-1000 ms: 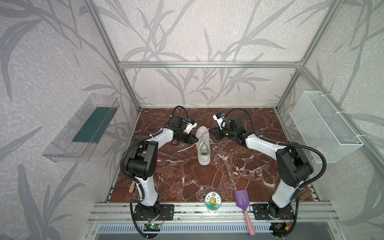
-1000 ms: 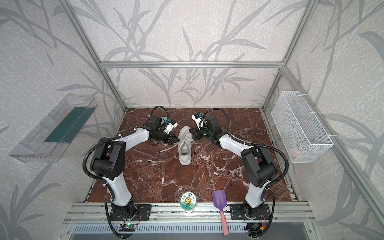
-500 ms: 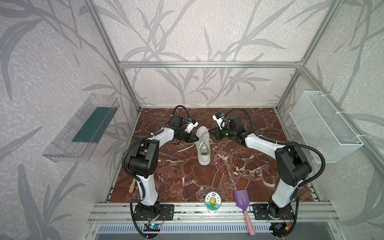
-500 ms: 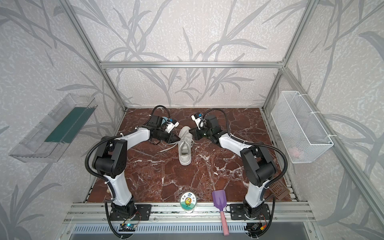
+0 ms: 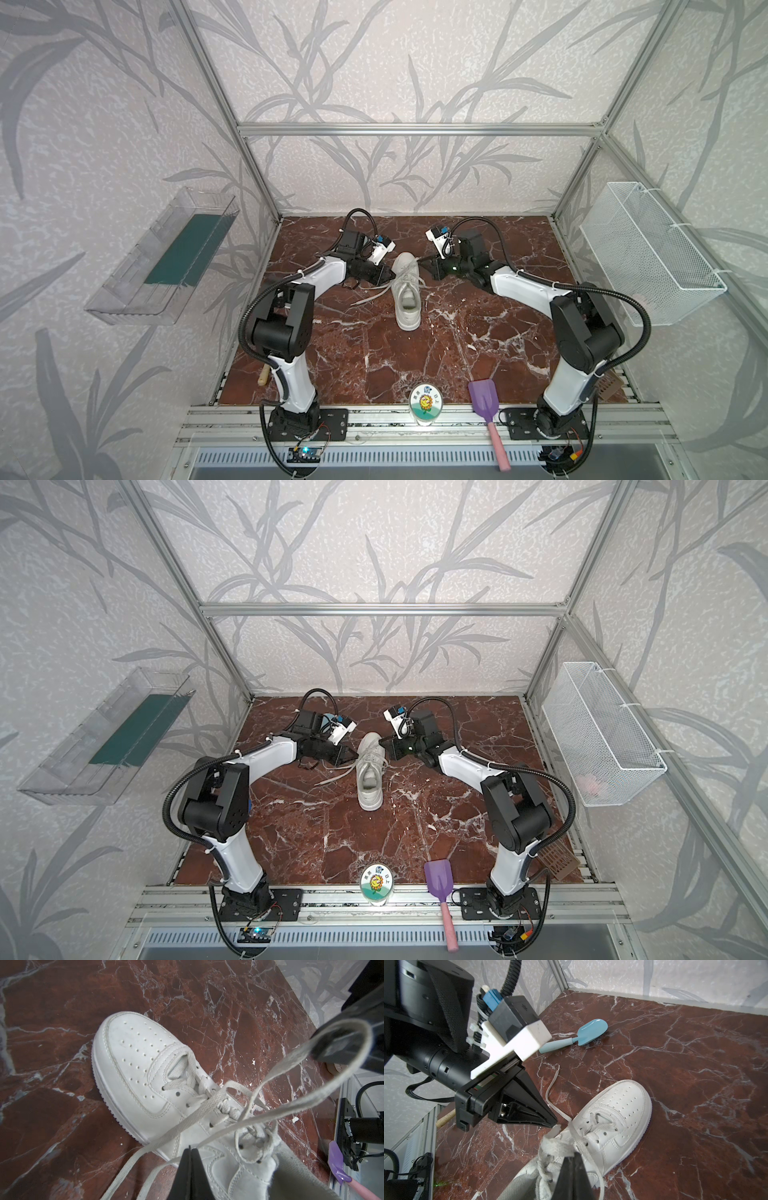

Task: Tie the shoes

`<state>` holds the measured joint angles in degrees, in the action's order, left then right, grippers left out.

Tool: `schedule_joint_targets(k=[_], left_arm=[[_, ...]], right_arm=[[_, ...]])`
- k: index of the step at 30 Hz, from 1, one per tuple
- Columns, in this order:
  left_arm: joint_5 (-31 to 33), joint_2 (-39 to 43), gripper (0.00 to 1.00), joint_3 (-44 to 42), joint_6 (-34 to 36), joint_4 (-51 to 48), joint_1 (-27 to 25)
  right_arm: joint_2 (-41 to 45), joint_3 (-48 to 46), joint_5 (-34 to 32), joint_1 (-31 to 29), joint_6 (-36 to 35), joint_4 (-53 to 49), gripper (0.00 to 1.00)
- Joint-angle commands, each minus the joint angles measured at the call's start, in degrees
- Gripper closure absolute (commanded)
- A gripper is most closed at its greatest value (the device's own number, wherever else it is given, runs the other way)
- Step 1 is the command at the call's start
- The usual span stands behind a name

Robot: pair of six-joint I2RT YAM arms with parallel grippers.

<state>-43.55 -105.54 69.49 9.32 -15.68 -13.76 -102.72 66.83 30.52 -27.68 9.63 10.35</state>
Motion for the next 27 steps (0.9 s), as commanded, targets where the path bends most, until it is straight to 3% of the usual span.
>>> schedule_joint_targets(k=[1, 7, 20, 27], left_arm=[[-0.62, 0.57, 0.87, 0.26, -0.29, 0.4, -0.13], [-0.2, 0.52, 0.83, 0.47, -0.79, 0.75, -0.23], [0.71, 2.0, 0.73, 0.77, 1.11, -1.14, 0.13], [2.86, 1.22, 0.7, 5.76, 9.09, -10.22, 0.53]], right_arm=[[-0.75, 2.86, -0.79, 0.38, 0.09, -3.56, 1.0], [-3.55, 5.14, -3.76, 1.56, 1.72, -10.33, 1.0], [-10.84, 9.95, 0.02, 4.2, 5.0, -17.36, 1.0], [-12.99, 12.9, 1.54, 4.39, 5.5, -18.96, 1.0]])
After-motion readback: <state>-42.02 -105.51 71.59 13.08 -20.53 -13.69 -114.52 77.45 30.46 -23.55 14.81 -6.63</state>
